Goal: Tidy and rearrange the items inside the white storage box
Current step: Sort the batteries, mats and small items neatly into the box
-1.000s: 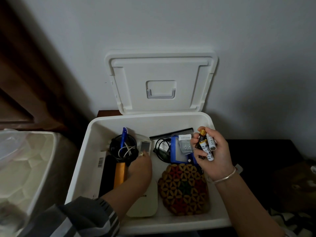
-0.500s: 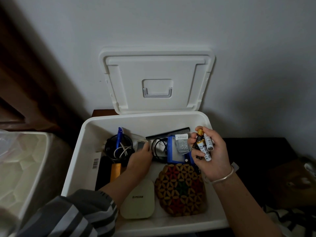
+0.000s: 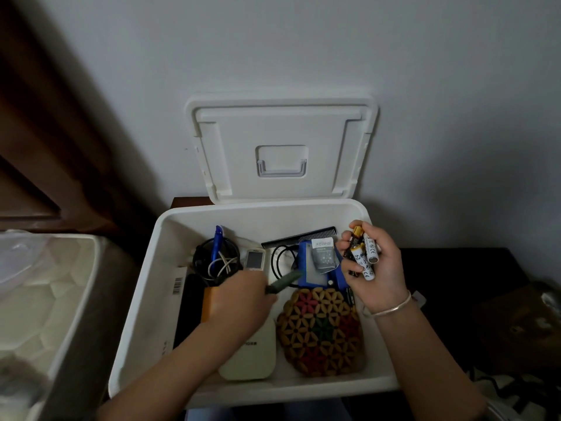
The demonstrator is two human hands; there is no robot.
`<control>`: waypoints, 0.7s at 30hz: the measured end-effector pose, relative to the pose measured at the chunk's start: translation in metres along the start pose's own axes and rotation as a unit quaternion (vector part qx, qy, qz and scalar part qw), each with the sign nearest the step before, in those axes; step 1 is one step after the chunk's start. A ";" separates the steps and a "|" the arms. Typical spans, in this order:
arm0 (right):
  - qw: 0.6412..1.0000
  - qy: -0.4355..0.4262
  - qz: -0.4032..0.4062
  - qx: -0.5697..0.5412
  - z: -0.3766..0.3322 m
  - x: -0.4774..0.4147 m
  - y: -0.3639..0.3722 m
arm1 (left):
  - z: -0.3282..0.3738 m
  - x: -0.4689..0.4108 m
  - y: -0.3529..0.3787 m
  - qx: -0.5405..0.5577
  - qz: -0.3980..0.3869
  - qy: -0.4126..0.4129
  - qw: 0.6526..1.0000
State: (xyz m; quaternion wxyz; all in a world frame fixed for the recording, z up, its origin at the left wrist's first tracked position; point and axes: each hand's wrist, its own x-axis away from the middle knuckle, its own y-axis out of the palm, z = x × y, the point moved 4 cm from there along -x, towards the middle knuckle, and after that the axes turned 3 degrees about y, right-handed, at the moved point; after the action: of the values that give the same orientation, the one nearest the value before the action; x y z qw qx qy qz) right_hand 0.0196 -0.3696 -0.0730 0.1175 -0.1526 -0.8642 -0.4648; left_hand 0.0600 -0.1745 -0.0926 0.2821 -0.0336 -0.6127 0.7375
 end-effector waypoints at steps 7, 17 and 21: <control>1.000 -0.030 0.005 -0.002 -0.004 0.007 0.000 | 0.070 -0.022 0.040 0.031 -0.027 0.081 0.996; 0.999 -0.033 -0.017 0.027 -0.002 -0.002 -0.003 | 0.020 -0.046 0.030 0.181 0.196 0.004 0.964; 0.999 -0.028 -0.016 0.016 -0.003 -0.002 -0.003 | -0.004 -0.074 0.047 0.287 0.078 -0.094 0.950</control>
State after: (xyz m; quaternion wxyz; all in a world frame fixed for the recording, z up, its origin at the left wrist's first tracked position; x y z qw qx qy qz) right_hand 0.0209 -0.3744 -0.0743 0.0881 -0.1500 -0.8768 -0.4483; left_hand 0.1055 -0.2088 -0.1591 0.1624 0.0710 -0.3945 0.9016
